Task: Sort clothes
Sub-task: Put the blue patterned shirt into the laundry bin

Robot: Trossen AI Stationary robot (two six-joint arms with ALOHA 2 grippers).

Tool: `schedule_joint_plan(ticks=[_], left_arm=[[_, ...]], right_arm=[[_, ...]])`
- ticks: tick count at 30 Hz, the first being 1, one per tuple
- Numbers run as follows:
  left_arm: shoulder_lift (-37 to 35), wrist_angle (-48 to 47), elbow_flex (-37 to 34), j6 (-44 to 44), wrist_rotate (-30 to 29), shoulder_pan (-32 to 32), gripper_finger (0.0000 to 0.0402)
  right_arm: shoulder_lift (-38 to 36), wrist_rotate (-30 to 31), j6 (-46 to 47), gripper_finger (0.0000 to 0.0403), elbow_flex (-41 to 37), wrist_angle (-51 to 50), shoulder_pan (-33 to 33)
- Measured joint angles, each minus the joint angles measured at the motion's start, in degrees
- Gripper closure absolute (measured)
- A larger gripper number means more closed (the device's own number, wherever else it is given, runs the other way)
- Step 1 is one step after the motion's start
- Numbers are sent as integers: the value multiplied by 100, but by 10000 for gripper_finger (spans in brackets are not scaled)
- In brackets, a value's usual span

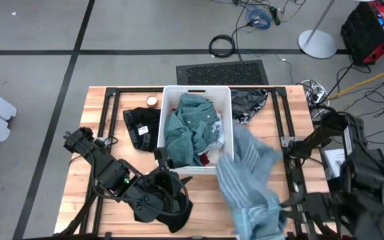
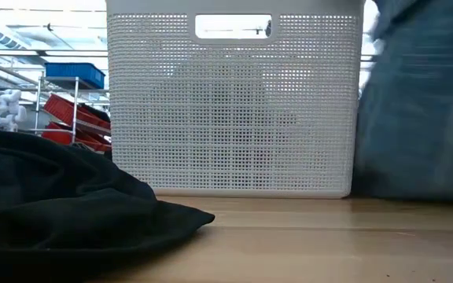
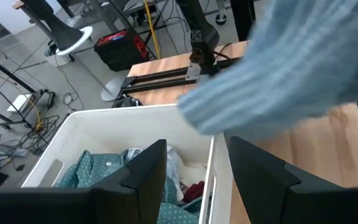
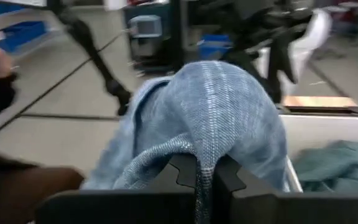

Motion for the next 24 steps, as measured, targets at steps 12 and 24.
schedule_joint_plan(ticks=[12, 24], left_arm=[[0, 132, 0, 7, 20, -34, 217], [0, 198, 0, 9, 17, 33, 217]], right_arm=[[356, -1198, 5533, 402, -1132, -3286, -72], [-264, -3361, 6679, 402, -3083, -3523, -510]])
